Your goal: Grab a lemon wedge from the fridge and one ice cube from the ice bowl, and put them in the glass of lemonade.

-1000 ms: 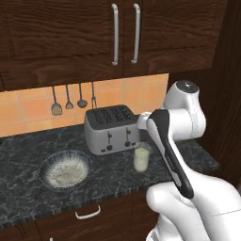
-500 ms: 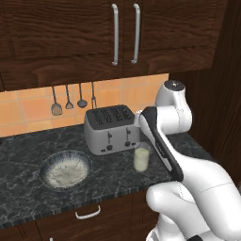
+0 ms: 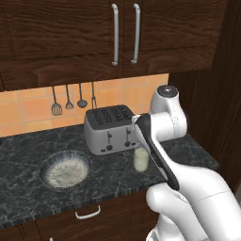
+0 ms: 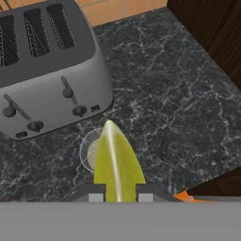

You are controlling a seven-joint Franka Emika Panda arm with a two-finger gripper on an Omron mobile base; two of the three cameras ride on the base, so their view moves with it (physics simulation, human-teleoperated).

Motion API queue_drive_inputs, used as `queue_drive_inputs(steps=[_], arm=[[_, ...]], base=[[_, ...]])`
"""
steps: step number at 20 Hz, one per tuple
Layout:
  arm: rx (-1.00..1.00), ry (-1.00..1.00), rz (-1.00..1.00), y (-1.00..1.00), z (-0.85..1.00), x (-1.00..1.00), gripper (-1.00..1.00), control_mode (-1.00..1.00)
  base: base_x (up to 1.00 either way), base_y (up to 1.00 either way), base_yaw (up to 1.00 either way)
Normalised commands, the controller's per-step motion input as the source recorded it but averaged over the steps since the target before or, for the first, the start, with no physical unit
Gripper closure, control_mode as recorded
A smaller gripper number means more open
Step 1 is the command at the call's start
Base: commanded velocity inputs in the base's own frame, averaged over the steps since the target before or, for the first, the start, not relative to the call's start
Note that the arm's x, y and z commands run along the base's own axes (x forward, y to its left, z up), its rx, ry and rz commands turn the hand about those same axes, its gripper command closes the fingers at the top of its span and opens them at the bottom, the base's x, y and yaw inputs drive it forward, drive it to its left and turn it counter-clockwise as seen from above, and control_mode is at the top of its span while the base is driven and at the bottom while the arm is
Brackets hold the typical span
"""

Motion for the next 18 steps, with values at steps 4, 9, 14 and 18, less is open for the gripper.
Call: queue_drive_inputs(steps=[4, 9, 14, 18], arm=[[0.0, 0.0, 0.0, 0.03, -0.11, 0.2, 1.0, -1.0], [0.0, 0.0, 0.0, 0.16, 0.0, 0.36, 1.0, -1.0], [0.0, 0.0, 0.0, 0.31, -0.1, 0.3, 1.0, -1.0], [0.0, 0.0, 0.0, 0.06, -0.38, 0.03, 1.0, -1.0]], base=[[0.0, 0.0, 0.0], [0.0, 0.0, 0.0], [0.0, 0.0, 0.0], [0.0, 0.0, 0.0]])
